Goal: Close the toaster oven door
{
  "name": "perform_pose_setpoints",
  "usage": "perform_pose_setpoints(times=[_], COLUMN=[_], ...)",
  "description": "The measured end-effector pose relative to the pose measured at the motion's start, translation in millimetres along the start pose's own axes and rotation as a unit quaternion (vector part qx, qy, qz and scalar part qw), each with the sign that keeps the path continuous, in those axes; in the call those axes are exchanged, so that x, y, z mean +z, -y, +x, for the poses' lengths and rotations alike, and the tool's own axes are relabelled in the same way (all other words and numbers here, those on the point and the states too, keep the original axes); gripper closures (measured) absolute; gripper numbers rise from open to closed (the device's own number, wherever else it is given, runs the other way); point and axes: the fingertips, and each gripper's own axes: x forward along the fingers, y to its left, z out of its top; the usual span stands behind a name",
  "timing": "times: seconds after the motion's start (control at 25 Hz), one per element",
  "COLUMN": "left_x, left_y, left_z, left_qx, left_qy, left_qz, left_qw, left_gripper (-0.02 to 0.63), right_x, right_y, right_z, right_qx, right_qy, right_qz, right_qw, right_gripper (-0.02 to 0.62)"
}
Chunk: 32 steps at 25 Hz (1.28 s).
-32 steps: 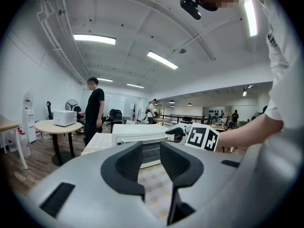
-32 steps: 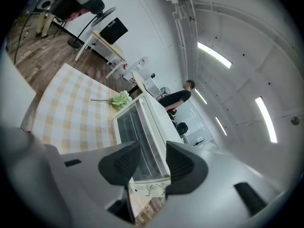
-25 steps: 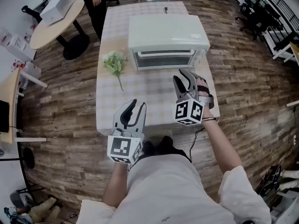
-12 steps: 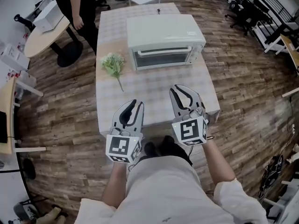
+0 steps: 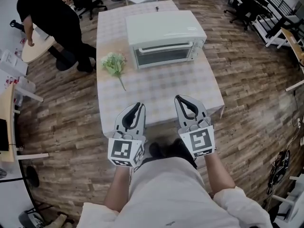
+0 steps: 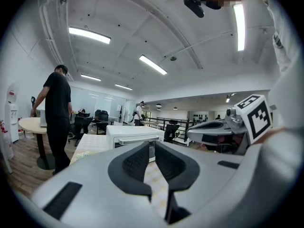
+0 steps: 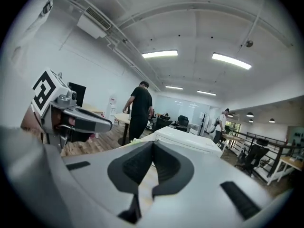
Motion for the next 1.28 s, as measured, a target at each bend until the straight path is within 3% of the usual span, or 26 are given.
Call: perform_pose_setpoints(times=[0.36,1.28], left_x=[0.3,0.8], left_y=[1.5,5.2], left_z=[-8.6,-4.3], left_qx=[0.0,0.002], left_qy=[0.003,0.002], left_qz=[0.0,-0.002], left_qw=[1.0,1.0], left_gripper=[0.584,0.586], right_x=[-9.6,-21.6], right_y=[-6.7,4.8], right_z=[-14.8,-16.8], right_qx=[0.011,0.017], right_qy=[0.006,-0.006], right_qz=[0.062,0.104], right_qw=[0.998,0.994], right_gripper=[0.597,0.597])
